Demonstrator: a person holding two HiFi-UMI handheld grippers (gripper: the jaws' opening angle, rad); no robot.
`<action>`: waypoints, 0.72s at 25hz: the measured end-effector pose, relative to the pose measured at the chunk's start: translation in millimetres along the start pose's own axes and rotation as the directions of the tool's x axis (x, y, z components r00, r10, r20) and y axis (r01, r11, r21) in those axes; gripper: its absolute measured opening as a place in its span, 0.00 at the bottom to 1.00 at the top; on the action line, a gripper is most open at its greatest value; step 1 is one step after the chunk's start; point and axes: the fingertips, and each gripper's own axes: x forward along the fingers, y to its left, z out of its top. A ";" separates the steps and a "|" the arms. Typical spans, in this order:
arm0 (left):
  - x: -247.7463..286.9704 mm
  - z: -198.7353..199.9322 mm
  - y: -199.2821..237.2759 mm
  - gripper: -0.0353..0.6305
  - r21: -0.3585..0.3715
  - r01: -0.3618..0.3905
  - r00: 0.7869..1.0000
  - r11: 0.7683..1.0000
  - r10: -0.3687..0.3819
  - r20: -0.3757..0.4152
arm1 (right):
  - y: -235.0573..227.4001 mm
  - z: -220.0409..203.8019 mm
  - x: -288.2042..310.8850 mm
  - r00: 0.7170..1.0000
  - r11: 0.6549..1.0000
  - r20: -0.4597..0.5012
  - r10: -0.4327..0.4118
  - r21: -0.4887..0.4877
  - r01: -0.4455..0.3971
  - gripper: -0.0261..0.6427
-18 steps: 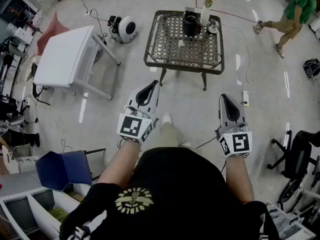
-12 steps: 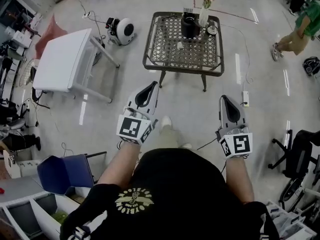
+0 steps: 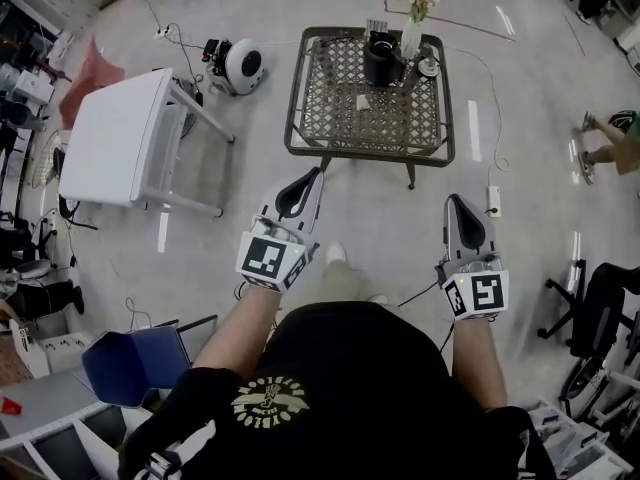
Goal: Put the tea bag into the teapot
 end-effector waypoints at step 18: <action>77.5 -7.3 113.9 0.06 -0.026 0.034 0.999 0.999 -0.035 -0.012 | -9.8 -2.3 118.2 0.995 0.998 -0.070 -0.069 -0.016 0.068 0.05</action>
